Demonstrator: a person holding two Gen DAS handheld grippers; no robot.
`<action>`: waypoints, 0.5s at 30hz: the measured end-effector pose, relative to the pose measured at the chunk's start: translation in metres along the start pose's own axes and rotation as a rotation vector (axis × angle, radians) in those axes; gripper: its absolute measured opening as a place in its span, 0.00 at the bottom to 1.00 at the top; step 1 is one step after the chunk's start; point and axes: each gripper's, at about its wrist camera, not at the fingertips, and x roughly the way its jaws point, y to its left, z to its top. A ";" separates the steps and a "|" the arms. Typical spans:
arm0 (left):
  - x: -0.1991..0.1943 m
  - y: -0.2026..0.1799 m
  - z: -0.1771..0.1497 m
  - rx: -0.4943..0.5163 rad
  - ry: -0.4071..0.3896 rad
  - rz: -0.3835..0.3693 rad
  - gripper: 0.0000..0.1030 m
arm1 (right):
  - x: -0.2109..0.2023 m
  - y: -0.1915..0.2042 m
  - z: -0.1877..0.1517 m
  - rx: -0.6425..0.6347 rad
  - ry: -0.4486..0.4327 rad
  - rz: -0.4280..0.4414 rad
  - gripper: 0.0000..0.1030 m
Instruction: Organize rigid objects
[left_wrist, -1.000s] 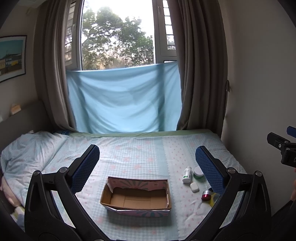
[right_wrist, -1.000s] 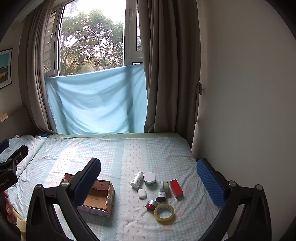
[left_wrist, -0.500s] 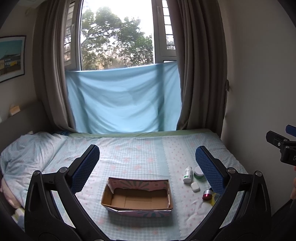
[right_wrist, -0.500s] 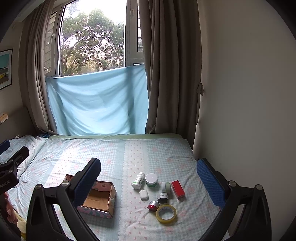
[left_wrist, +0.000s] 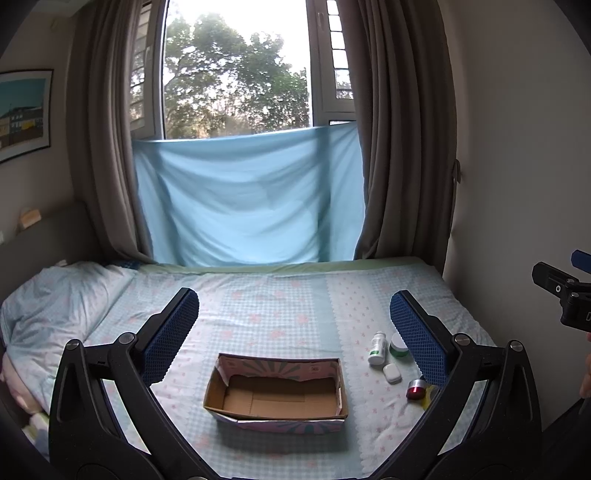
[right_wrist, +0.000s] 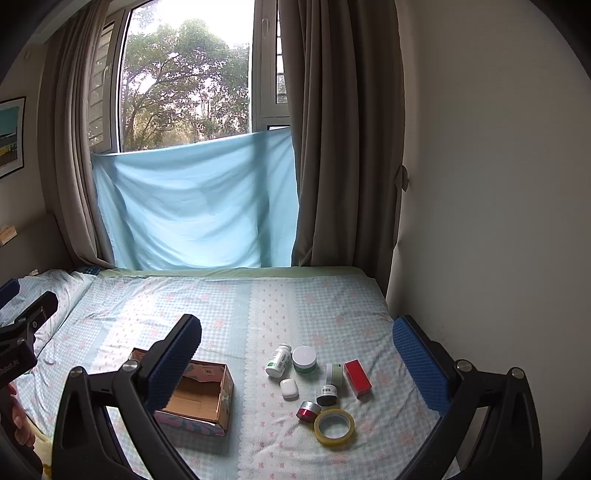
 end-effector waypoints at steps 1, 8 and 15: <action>0.000 0.001 0.000 0.000 0.001 0.002 1.00 | 0.000 0.001 0.000 0.000 0.001 0.001 1.00; 0.001 0.001 0.001 -0.002 0.000 0.008 1.00 | 0.001 0.001 0.001 0.000 0.001 0.002 1.00; 0.001 0.003 0.001 -0.006 -0.003 0.001 1.00 | 0.003 0.004 0.001 0.000 0.001 0.003 1.00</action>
